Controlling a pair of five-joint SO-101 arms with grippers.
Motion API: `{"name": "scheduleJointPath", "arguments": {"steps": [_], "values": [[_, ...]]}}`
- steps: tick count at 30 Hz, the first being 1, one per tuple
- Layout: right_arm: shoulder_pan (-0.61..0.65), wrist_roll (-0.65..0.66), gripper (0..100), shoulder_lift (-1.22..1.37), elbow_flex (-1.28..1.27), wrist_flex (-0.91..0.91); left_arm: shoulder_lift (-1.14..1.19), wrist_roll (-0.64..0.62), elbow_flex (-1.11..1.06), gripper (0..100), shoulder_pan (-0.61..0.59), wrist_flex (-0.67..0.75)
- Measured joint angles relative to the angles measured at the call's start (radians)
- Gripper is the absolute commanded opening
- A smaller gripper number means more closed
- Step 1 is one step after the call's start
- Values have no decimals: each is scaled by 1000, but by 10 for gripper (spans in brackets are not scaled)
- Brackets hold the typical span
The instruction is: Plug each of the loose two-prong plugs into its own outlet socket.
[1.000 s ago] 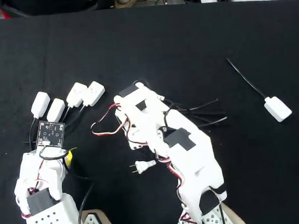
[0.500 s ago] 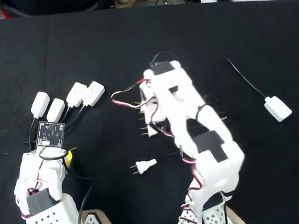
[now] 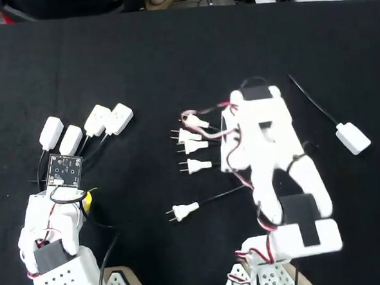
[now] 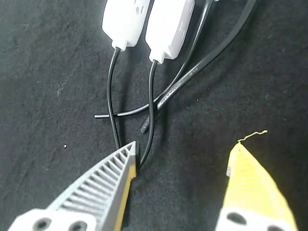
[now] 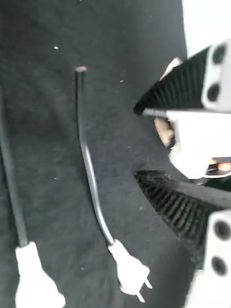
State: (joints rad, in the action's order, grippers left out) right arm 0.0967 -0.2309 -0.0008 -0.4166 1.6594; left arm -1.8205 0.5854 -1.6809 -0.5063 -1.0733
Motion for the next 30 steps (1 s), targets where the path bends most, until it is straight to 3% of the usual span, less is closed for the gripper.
{"name": "scheduleJointPath", "arguments": {"steps": [7,13,16,30], "values": [[2,-117,211,-23,-252,-328,0,2,0,299,0,0],[18,-180,168,78,-273,-499,0,2,0,299,0,0],[17,-186,18,87,-273,-509,0,2,0,299,0,0],[-44,-172,11,115,-112,-325,0,2,0,299,0,0]]}}
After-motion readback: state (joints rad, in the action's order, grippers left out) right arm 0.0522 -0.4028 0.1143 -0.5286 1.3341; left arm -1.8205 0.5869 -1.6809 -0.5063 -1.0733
